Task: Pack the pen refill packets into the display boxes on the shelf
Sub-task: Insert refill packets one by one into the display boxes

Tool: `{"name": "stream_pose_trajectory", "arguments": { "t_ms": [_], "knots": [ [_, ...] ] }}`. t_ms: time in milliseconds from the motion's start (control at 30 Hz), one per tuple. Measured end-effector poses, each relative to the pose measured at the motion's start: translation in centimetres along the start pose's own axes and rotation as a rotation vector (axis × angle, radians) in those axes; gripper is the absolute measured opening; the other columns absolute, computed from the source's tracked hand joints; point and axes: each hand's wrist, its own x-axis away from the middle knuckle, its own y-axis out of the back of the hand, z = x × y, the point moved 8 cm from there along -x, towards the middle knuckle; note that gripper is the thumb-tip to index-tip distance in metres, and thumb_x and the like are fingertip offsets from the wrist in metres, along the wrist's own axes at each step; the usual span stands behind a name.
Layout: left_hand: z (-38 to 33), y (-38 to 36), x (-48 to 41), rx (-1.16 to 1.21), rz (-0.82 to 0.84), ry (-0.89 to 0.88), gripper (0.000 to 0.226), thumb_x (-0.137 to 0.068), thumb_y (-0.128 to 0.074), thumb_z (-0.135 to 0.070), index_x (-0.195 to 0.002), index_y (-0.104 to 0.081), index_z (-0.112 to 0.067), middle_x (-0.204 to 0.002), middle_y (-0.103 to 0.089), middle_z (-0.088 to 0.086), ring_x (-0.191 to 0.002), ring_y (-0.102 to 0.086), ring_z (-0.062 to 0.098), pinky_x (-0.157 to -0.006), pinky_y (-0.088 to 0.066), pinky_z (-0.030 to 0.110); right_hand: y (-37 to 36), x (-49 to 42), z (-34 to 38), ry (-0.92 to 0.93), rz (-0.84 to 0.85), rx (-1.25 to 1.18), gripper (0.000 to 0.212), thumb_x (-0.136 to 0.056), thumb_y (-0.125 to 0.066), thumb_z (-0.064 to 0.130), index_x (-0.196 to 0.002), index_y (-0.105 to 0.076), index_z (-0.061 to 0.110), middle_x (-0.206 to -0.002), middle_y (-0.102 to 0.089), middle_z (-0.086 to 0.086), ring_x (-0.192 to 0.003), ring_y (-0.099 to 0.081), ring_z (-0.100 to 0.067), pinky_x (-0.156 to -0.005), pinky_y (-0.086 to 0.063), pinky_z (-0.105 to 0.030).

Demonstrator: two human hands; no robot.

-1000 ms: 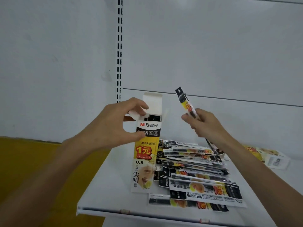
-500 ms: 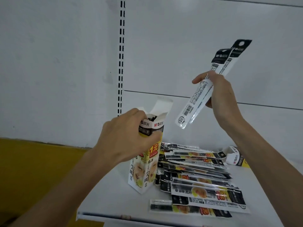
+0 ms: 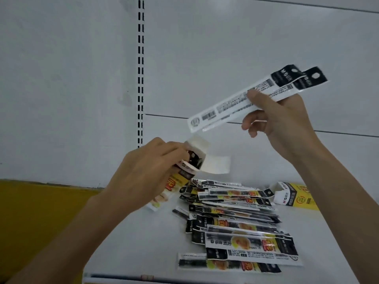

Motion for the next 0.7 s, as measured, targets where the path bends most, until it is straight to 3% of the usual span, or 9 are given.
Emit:
{"name": "stream_pose_trajectory", "arguments": {
  "t_ms": [67, 167, 300, 400, 500, 633, 700],
  "knots": [
    [0.8, -0.1, 0.3, -0.001, 0.002, 0.034, 0.043, -0.063, -0.077, -0.002, -0.097, -0.058, -0.02, -0.107, -0.068, -0.001, -0.077, -0.062, 0.024, -0.043, -0.051, 0.033, -0.3, 0.3, -0.8, -0.032, 0.096, -0.01, 0.004, -0.084, -0.06, 0.011, -0.08, -0.061, 0.009, -0.071, -0.072, -0.005, -0.049, -0.062, -0.018, -0.043, -0.046, -0.022],
    [1.2, -0.4, 0.7, 0.017, 0.007, 0.039, 0.039, -0.066, -0.075, -0.002, -0.096, -0.059, -0.02, -0.113, -0.065, 0.002, -0.08, -0.064, 0.024, -0.046, -0.052, 0.03, -0.8, 0.9, -2.0, -0.081, 0.224, 0.004, 0.014, -0.072, -0.063, 0.015, -0.082, -0.065, 0.006, -0.077, -0.073, -0.008, -0.061, -0.067, -0.02, -0.051, -0.051, -0.023],
    [1.4, -1.4, 1.5, 0.085, 0.016, 0.037, 0.033, -0.072, -0.07, -0.002, -0.096, -0.059, -0.021, -0.113, -0.064, 0.004, -0.072, -0.064, 0.017, -0.051, -0.043, 0.018, -0.8, 1.2, -3.1, -0.105, 0.255, -0.034, 0.004, -0.072, -0.069, 0.009, -0.076, -0.071, 0.008, -0.077, -0.072, -0.005, -0.068, -0.066, -0.02, -0.058, -0.051, -0.025],
    [1.6, -2.0, 2.2, 0.147, 0.004, 0.063, 0.021, -0.078, -0.051, -0.024, -0.099, -0.052, -0.025, -0.113, -0.062, -0.003, -0.081, -0.062, 0.013, -0.054, -0.049, 0.021, -0.7, 1.5, -4.0, -0.116, 0.251, -0.096, 0.013, -0.072, -0.062, 0.005, -0.071, -0.073, 0.011, -0.075, -0.071, -0.006, -0.066, -0.065, -0.02, -0.059, -0.052, -0.027],
    [2.0, -2.6, 3.1, 0.282, -0.034, 0.155, 0.038, -0.07, -0.054, -0.039, -0.104, -0.05, -0.024, -0.111, -0.059, -0.01, -0.082, -0.056, 0.006, -0.061, -0.051, 0.028, -1.0, 2.0, -4.2, -0.097, 0.28, -0.136, 0.014, -0.069, -0.064, 0.002, -0.072, -0.073, 0.013, -0.078, -0.071, -0.008, -0.069, -0.065, -0.022, -0.061, -0.053, -0.029],
    [1.9, -4.3, 3.7, 0.257, -0.001, 0.211, 0.055, -0.065, -0.054, -0.054, -0.11, -0.048, -0.023, -0.105, -0.06, -0.01, -0.082, -0.05, 0.005, -0.072, -0.044, 0.024, -1.4, 2.6, -4.1, -0.044, 0.338, -0.108, 0.019, -0.071, -0.065, 0.001, -0.077, -0.074, 0.016, -0.088, -0.072, -0.011, -0.075, -0.065, -0.024, -0.064, -0.052, -0.03],
    [2.0, -4.4, 3.6, 0.248, -0.016, 0.236, 0.055, -0.067, -0.052, -0.055, -0.112, -0.047, -0.025, -0.104, -0.062, -0.007, -0.085, -0.05, 0.005, -0.068, -0.048, 0.018, -1.7, 2.9, -4.3, -0.023, 0.35, -0.05, 0.021, -0.073, -0.063, 0.001, -0.079, -0.075, 0.018, -0.089, -0.072, -0.009, -0.077, -0.065, -0.023, -0.063, -0.052, -0.029]
  ]
}}
